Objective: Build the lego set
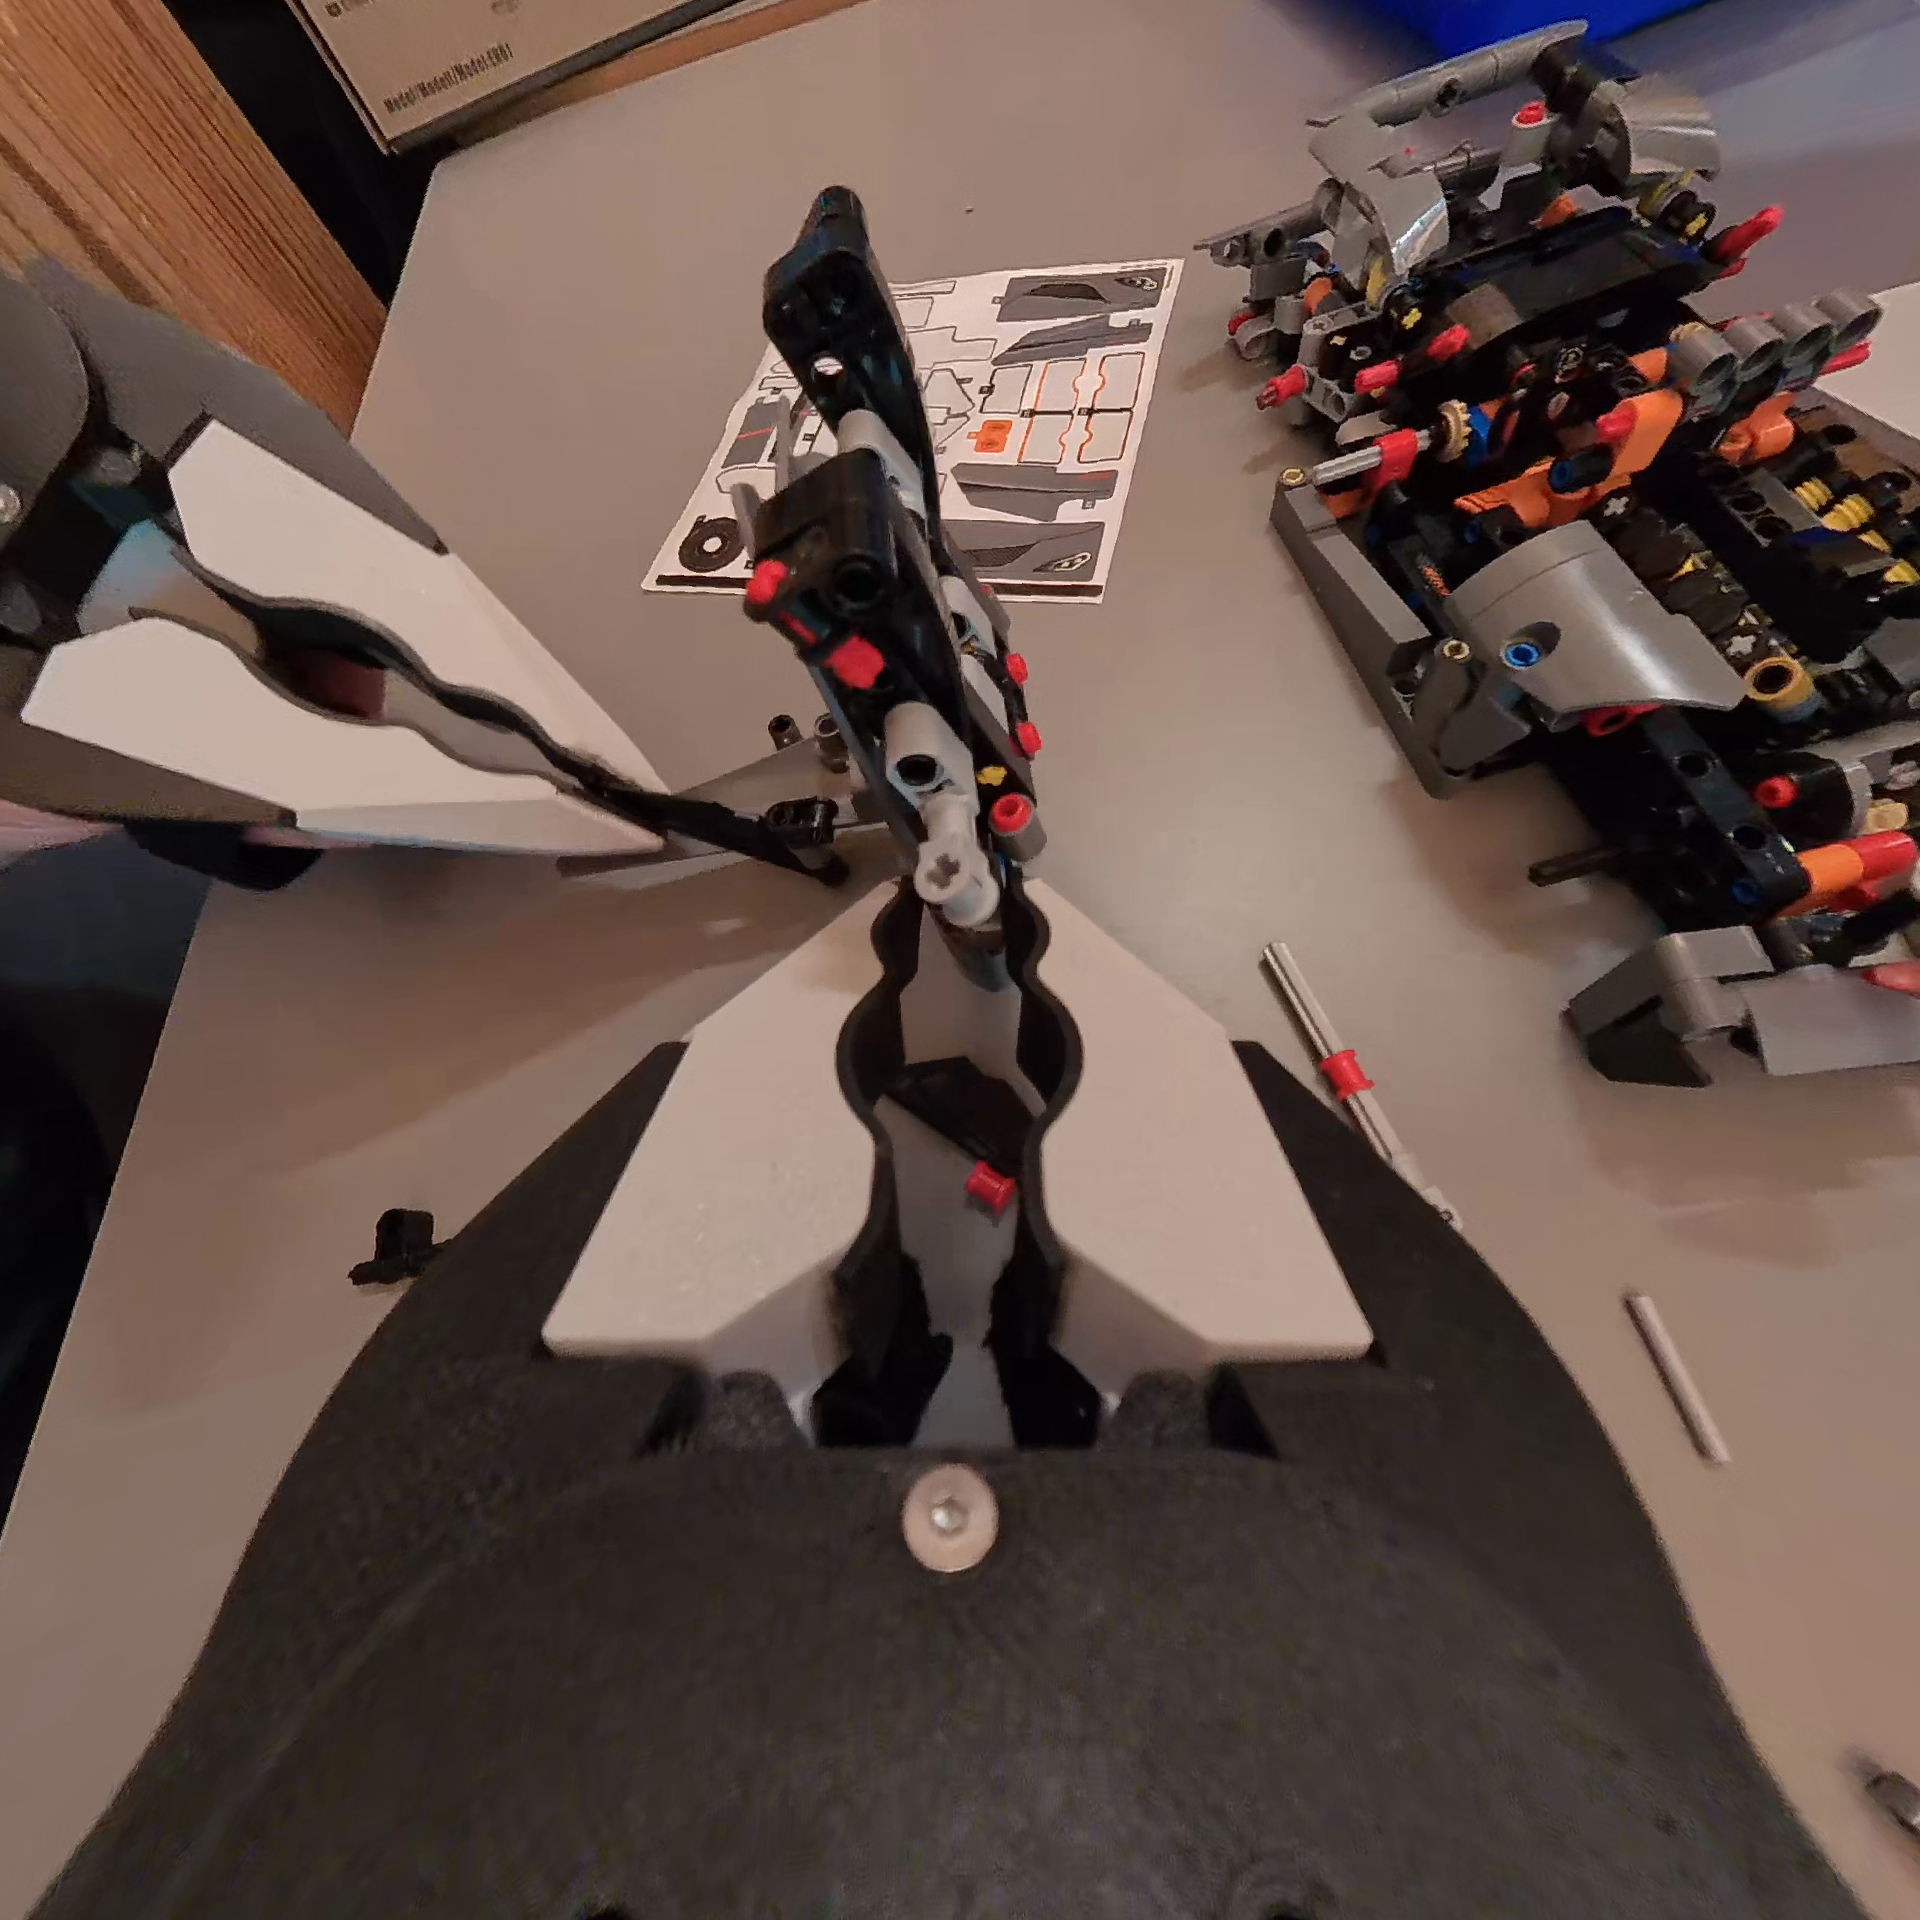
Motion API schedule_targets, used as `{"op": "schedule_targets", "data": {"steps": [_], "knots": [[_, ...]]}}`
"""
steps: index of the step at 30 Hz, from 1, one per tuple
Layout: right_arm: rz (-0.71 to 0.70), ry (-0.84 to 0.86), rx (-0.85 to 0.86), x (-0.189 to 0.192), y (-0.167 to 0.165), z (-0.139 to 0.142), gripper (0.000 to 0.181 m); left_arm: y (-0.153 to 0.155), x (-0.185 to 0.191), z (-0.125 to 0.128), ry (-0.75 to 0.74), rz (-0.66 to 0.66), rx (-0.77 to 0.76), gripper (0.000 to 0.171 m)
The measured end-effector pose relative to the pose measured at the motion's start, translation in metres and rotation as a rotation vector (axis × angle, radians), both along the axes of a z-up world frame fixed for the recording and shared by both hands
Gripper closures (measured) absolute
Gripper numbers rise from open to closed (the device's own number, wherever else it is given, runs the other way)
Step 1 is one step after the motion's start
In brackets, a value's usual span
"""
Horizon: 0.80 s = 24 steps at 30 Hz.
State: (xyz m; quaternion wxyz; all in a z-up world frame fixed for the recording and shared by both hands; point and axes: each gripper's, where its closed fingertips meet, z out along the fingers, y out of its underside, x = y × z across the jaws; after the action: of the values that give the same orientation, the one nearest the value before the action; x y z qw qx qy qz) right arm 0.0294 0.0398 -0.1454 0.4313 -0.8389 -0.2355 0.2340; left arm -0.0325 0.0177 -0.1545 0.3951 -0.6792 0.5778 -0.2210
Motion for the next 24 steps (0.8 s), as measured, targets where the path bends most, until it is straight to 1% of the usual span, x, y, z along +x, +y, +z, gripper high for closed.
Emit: {"op": "schedule_targets", "data": {"steps": [4, 5, 7, 10, 12, 14, 16, 18, 24], "knots": [[-0.006, -0.004, 0.001, 0.001, 0.0, 0.0, 0.167, -0.005, -0.001, -0.009, 0.047, -0.015, 0.0, 0.17], [-0.009, -0.008, 0.004, 0.002, 0.0, 0.0, 0.167, -0.005, -0.002, -0.008, 0.035, -0.013, -0.001, 0.169], [-0.012, -0.009, 0.004, 0.003, 0.001, 0.0, 0.168, -0.006, -0.003, 0.0, 0.002, -0.013, -0.01, 0.16], [-0.014, -0.006, 0.002, 0.004, 0.001, 0.0, 0.168, -0.008, 0.0, 0.012, -0.018, -0.025, 0.013, 0.155], [-0.013, -0.012, 0.004, 0.004, 0.001, 0.0, 0.168, -0.004, 0.003, 0.013, 0.01, -0.028, 0.044, 0.158], [-0.018, -0.017, 0.005, 0.004, 0.001, 0.0, 0.168, -0.002, 0.006, 0.009, 0.04, -0.029, 0.052, 0.167], [-0.026, -0.022, 0.006, 0.007, 0.002, 0.0, 0.168, -0.002, 0.008, 0.004, 0.067, -0.029, 0.048, 0.168], [-0.029, -0.01, -0.002, 0.009, 0.002, 0.0, 0.167, 0.0, 0.007, 0.001, 0.089, -0.018, 0.088, 0.17], [-0.031, -0.002, -0.006, 0.008, 0.002, 0.0, 0.167, 0.0, 0.003, -0.009, 0.123, -0.003, 0.07, 0.17]]}}
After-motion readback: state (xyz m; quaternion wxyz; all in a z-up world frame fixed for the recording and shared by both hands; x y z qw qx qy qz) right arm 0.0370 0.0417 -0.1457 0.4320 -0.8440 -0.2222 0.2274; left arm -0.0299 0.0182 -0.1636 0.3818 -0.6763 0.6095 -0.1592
